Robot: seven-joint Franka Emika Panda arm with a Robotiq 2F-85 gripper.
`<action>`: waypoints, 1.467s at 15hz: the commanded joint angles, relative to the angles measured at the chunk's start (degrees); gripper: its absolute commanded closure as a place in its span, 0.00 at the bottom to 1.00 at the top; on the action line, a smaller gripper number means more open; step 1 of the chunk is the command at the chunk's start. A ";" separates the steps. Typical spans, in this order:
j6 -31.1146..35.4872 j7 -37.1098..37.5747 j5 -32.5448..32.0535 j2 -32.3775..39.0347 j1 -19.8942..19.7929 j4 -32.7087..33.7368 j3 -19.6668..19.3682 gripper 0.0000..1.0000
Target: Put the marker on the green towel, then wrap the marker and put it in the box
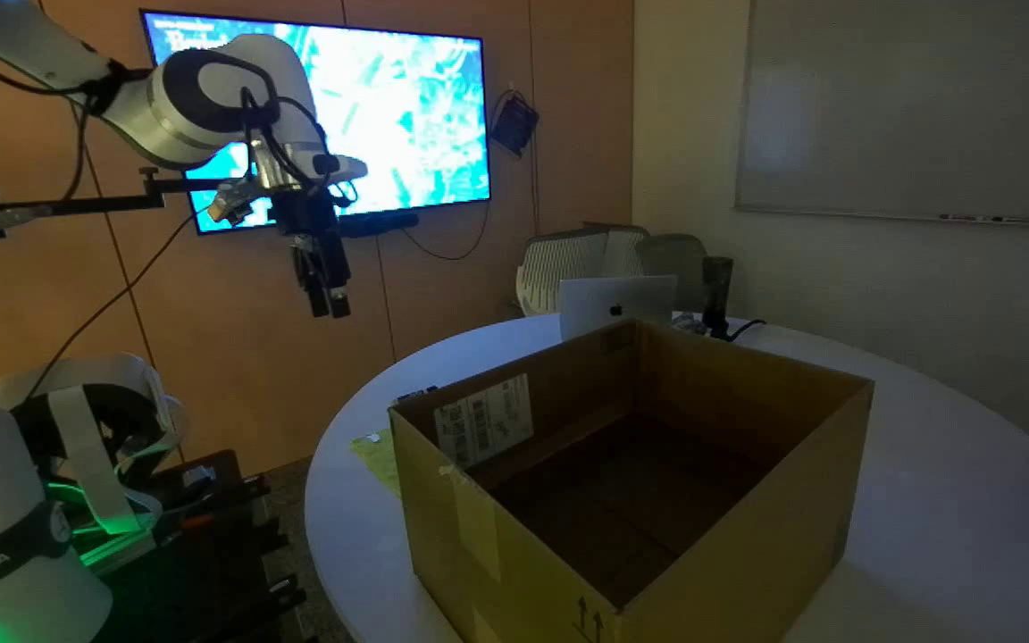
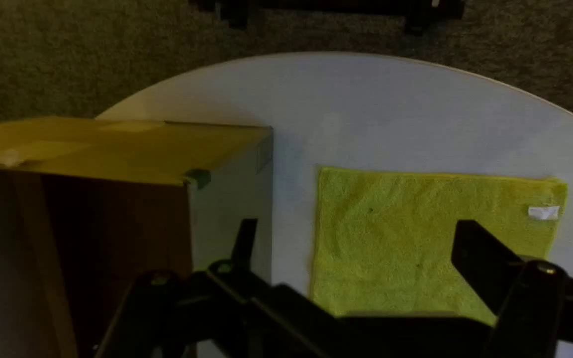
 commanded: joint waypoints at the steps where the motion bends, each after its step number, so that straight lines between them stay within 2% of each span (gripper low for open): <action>1: 6.66 1.10 -4.02 14.48 -2.49 7.66 4.60 0.00; 6: 9.42 5.23 -14.84 31.95 -3.06 19.21 9.24 0.00; 7: 8.92 6.78 -17.94 35.48 1.51 21.95 5.44 0.00; 9: 8.66 8.51 -22.10 42.33 5.23 27.27 3.28 0.00; 12: 8.92 8.66 -24.24 51.51 11.86 35.03 -0.92 0.00; 17: 10.21 10.09 -23.84 63.93 22.27 47.70 -6.82 0.00; 22: 13.08 13.73 -19.15 73.19 28.42 58.74 -9.42 0.00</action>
